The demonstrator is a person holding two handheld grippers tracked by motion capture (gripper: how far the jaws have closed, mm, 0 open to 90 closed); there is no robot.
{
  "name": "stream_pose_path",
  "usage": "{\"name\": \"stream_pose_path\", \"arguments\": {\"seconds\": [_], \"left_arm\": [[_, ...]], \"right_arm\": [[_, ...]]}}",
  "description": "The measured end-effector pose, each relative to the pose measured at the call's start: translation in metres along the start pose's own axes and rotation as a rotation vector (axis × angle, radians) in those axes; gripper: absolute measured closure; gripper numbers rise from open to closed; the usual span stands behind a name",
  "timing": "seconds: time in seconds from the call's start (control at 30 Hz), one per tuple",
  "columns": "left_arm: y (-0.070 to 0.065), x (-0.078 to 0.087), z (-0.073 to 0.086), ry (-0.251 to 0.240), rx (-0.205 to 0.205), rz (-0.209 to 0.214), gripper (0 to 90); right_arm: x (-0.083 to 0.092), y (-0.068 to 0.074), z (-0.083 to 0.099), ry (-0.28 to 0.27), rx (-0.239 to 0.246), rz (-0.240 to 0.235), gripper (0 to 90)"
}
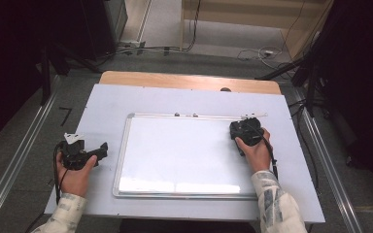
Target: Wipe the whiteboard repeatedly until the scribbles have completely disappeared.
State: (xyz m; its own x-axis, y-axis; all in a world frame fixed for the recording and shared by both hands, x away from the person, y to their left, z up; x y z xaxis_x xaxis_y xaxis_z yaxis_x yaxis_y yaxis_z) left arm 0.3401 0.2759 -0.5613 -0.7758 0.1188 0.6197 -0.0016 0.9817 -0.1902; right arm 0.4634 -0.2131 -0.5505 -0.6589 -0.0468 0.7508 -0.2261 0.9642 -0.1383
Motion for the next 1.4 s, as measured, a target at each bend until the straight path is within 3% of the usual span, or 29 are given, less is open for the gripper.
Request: {"name": "stream_pose_path", "arguments": {"seconds": [0.4,0.9,1.4], "left_arm": [[-0.001,-0.002,0.000,0.000,-0.003,0.002,8.9],[-0.002,-0.001,-0.001,-0.002,-0.007,0.001,8.8],[-0.001,0.000,-0.001,-0.003,-0.004,0.000,8.9]], "right_arm": [[-0.006,0.001,-0.008,0.007,0.008,-0.012,38.4],[0.014,0.041,0.010,-0.009,0.098,-0.092,38.4],[0.035,0.064,0.032,-0.020,0.149,-0.135,38.4]]}}
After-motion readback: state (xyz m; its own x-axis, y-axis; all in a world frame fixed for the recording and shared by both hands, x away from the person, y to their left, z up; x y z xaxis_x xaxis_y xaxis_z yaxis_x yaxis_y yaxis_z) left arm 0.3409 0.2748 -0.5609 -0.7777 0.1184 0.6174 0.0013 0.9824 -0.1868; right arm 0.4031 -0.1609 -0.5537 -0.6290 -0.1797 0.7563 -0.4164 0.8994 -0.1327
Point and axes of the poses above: each handheld gripper's, and its own axes: x roughly backward along the jaws, z roughly out of its underside, y roughly to its left, the point moved 9 cm from there along -x, roughly forward along the jaws, and after that the axes turned 6 degrees about z, right-handed, at the moved point
